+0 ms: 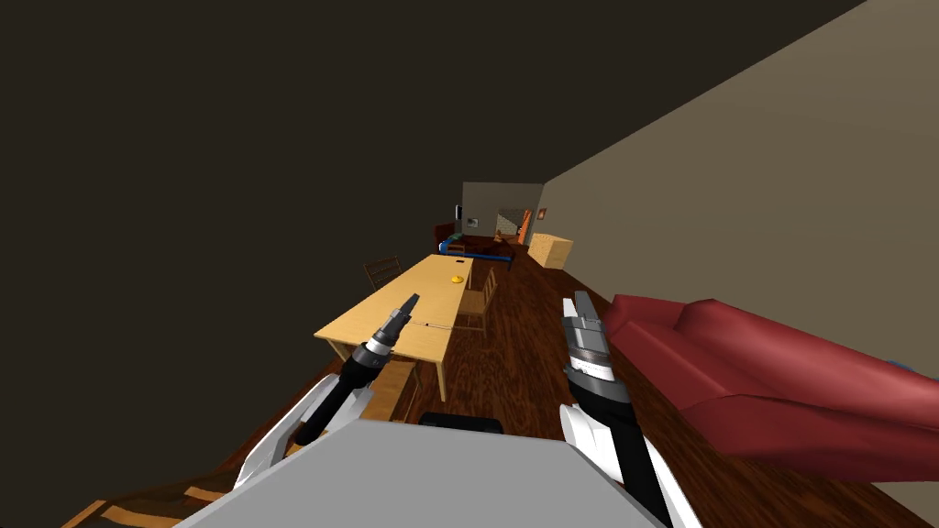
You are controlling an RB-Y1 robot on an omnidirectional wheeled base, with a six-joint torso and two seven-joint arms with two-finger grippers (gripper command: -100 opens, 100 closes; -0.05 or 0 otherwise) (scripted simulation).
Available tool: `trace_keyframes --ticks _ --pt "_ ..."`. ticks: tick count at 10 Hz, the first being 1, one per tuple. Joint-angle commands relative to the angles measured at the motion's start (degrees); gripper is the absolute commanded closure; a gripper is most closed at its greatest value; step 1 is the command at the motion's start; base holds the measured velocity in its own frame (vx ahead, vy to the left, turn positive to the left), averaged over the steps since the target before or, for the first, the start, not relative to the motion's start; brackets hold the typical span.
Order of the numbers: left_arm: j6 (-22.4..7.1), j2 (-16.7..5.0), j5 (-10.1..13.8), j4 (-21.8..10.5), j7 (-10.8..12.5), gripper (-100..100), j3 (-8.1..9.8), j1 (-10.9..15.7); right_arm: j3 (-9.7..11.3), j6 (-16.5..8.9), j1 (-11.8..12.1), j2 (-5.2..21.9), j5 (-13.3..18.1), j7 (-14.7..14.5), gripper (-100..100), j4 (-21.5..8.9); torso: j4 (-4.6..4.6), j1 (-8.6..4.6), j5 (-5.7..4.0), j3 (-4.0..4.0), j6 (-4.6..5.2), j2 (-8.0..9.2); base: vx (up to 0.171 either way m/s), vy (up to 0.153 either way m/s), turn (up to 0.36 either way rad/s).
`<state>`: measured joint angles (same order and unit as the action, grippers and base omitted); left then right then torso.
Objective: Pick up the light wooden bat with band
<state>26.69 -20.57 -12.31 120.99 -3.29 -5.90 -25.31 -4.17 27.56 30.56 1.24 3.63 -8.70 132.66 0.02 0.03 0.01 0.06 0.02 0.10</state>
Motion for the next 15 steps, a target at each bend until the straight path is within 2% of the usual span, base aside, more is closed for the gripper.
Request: trace_keyframes --ticks 1,3,4,5,6,7,8,9,10,11,12,13,14,15 --pt "0.0 -1.75 -0.78 -1.17 -0.25 -100 -0.2 0.06 0.0 0.0 0.0 0.0 0.0 0.0 0 0.0 0.0 0.0 0.0 0.0 0.0 0.0 -0.028 -0.002 -0.068" --pt "-0.22 -5.75 -4.32 -5.97 -1.3 -100 -1.44 0.86 0.0 0.0 0.0 0.0 0.0 0.0 0 0.0 0.0 0.0 0.0 0.0 -0.01 0.0 -0.038 -0.012 -0.166" --pt "-0.22 -7.14 -4.32 -6.21 -1.3 -100 -1.44 0.86 0.0 0.0 0.0 0.0 0.0 0.0 0 0.0 0.01 -0.05 -0.01 0.02 0.0 0.04 -0.031 -0.015 -0.095" --pt "-0.3 -8.85 -6.23 -8.94 -1.89 -100 -2.17 1.28 0.0 0.0 0.01 0.0 0.0 0.0 0 0.0 0.01 -0.04 -0.01 0.01 -0.03 0.01 -0.019 -0.017 -0.135" --pt "-0.3 -9.83 -6.23 -8.94 -1.89 -100 -2.17 1.28 0.0 0.0 0.0 0.0 0.0 0.0 0 0.0 0.0 -0.05 -0.01 -0.01 -0.01 -0.03 -0.012 -0.01 -0.106" --pt "-0.33 -11.77 -8.22 -11.15 -2.52 -100 -2.98 1.72 0.0 0.0 0.01 0.0 0.0 0.0 0 0.0 -0.01 -0.02 -0.01 -0.03 -0.03 -0.05 -0.01 -0.014 -0.294" --pt "-0.33 -12.48 -8.22 -11.79 -2.52 -100 -2.98 1.72 -0.01 0.0 0.01 0.0 0.0 0.0 0 0.0 -0.01 -0.03 -0.01 -0.04 -0.04 -0.07 -0.007 -0.012 0.049" --pt "-0.34 -14.82 -10.27 -13.75 -3.2 -100 -3.85 2.17 -0.01 0.0 0.01 0.0 0.0 0.0 0 0.0 -0.01 -0.02 -0.01 -0.05 -0.05 -0.09 -0.001 -0.022 -0.152" --pt "-0.34 -15.07 -10.27 -14.74 -3.2 -100 -3.85 2.17 0.0 0.0 0.0 0.0 0.0 0.0 0 0.0 -0.02 -0.05 -0.01 -0.06 0.0 -0.11 0.0 -0.015 -0.11" --pt "-0.3 -17.58 -12.38 -16.26 -3.91 -100 -4.8 2.64 0.0 0.0 0.01 0.0 0.0 0.0 0 0.0 -0.02 -0.04 -0.01 -0.06 -0.03 -0.12 0.004 -0.022 -0.212" --pt "-0.3 -17.58 -12.38 -17.57 -3.91 -100 -4.8 2.64 0.0 0.0 0.0 0.0 0.0 0.0 0 0.0 -0.02 -0.06 -0.02 -0.07 0.0 -0.13 0.006 -0.013 -0.083" --pt "-0.22 -19.98 -14.54 -19.23 -4.66 -100 -5.8 3.11 -0.01 0.0 0.01 0.0 0.0 0.0 0 0.0 -0.03 -0.04 -0.01 -0.08 -0.05 -0.14 0.013 -0.024 -0.171" --pt "-0.22 -19.98 -14.54 -20.89 -4.66 -100 -5.8 3.11 0.0 0.0 0.01 0.0 0.0 0.0 0 0.0 -0.03 -0.06 -0.02 -0.09 -0.01 -0.17 0.016 -0.016 -0.085" --pt "-0.09 -22.25 -16.73 -22.49 -5.44 -100 -6.85 3.58 -0.01 0.0 0.02 0.0 0.0 0.0 0 0.0 -0.03 -0.05 -0.01 -0.1 -0.05 -0.17 0.027 -0.027 -0.184"
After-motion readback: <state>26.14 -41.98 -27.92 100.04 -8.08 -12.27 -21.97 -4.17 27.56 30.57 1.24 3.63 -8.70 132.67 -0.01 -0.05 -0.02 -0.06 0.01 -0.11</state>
